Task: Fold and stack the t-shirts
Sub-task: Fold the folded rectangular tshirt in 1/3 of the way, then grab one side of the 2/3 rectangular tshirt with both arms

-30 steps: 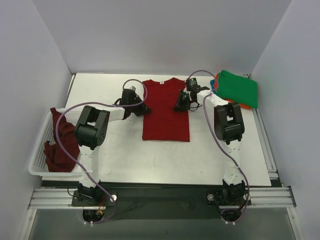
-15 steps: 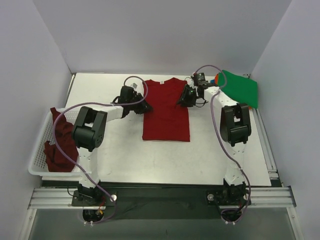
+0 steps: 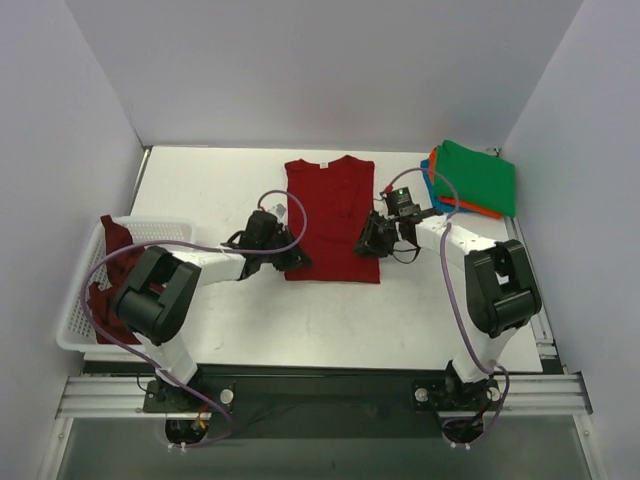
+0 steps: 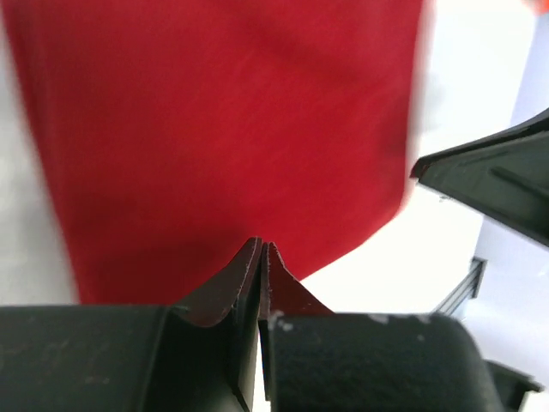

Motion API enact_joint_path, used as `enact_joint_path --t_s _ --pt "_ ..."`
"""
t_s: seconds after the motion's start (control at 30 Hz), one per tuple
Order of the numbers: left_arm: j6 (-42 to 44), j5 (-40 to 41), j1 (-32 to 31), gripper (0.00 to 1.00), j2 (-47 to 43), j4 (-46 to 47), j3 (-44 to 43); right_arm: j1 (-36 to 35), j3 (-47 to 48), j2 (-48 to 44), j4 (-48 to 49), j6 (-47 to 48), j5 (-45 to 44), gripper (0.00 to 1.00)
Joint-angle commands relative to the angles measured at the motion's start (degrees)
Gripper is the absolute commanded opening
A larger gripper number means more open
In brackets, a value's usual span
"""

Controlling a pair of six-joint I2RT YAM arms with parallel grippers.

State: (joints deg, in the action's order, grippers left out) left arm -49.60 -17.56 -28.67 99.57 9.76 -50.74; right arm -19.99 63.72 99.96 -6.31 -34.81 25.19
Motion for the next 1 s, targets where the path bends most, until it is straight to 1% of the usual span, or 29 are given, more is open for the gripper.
enact_joint_path --t_s 0.0,0.2,0.33,0.67,0.87,0.9,0.97 --pt "-1.28 1.48 0.01 0.10 0.71 6.92 5.45 0.65 -5.86 -0.38 3.22 -1.23 -0.57 0.26" --pt "-2.51 1.65 0.01 0.08 0.19 10.36 12.50 2.75 -13.09 -1.61 3.40 -1.49 -3.04 0.25" --pt "-1.64 2.18 0.10 0.08 -1.57 9.23 13.04 3.90 -16.43 -3.63 4.20 -1.49 -3.30 0.25" --pt "-1.11 1.66 1.24 0.08 -5.52 6.50 13.04 4.08 -17.93 -7.41 3.67 -0.96 -2.78 0.25" --pt "-0.50 2.44 1.24 0.15 -11.14 2.73 11.11 4.34 -17.49 -12.77 1.12 -0.88 -4.18 0.26" --pt "-0.23 2.79 1.24 0.20 -12.02 0.55 10.58 4.34 -17.58 -14.34 0.60 -0.96 -4.53 0.28" --pt "0.47 4.37 1.33 0.24 -15.01 -2.27 10.40 4.52 -17.84 -17.15 -0.02 -0.96 -5.32 0.32"
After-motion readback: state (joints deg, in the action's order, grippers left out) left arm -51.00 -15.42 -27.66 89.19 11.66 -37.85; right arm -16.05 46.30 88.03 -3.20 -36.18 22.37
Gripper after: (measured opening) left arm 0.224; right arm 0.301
